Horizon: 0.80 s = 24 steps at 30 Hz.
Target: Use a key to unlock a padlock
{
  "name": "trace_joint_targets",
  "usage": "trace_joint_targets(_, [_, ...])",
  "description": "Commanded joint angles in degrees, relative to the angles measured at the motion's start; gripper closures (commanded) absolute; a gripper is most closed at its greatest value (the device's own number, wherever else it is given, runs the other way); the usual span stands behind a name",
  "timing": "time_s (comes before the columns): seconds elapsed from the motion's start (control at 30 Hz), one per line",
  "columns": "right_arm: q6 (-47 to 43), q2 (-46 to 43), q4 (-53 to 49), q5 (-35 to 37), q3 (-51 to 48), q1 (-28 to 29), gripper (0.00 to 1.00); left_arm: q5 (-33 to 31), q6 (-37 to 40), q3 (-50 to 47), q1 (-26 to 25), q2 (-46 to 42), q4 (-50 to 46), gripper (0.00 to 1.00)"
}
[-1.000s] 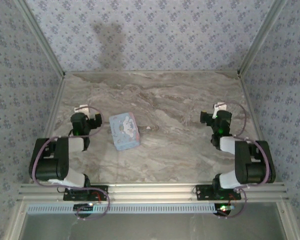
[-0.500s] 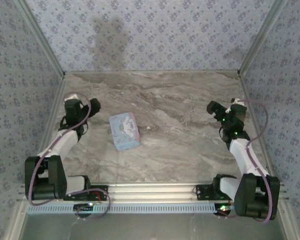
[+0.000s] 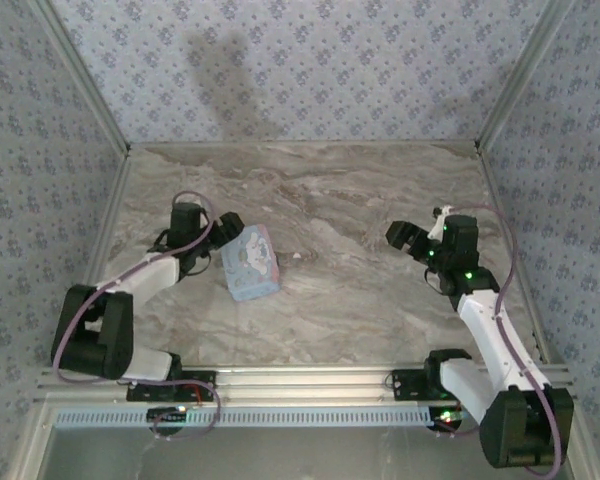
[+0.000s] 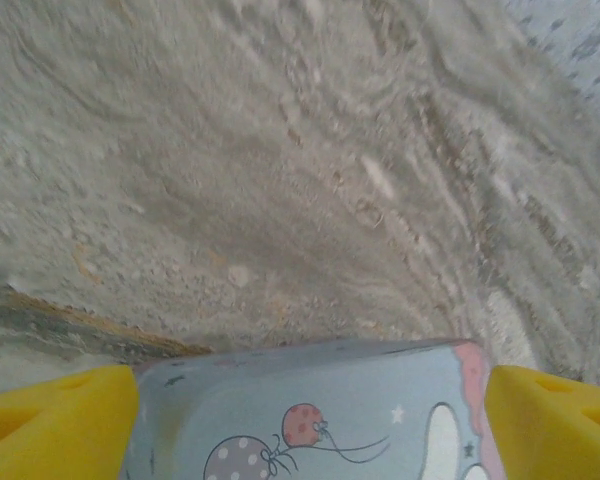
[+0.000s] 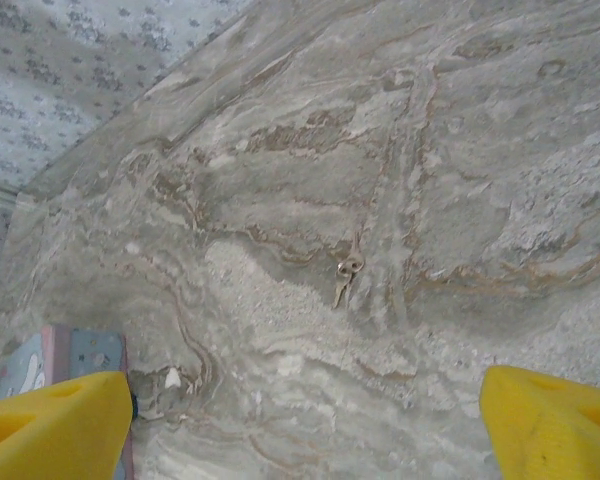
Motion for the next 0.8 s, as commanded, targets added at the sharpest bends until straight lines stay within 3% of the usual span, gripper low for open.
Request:
trace_joint_targets(0.0, [0.44,-0.76,-3.98,0.07,1.53,1.56,0.08,0.80,-1.55,3.66,-2.25,1.66,0.53,0.10])
trace_joint_targets(0.53, [-1.32,5.63,-9.40,4.01,3.57,10.60,0.12,5.46,0.69,30.40,-20.23,23.71,-5.45,0.15])
trace_joint_targets(0.67, [-1.46,8.47,-9.05,3.72,4.78,13.02,0.14,6.28,0.96,32.32,-21.80,24.03,-6.56,0.15])
trace_joint_targets(0.77, [-2.18,11.18,-8.59,2.97,6.41,15.04,0.16,3.99,2.71,30.10,-21.74,19.45,-8.49,0.15])
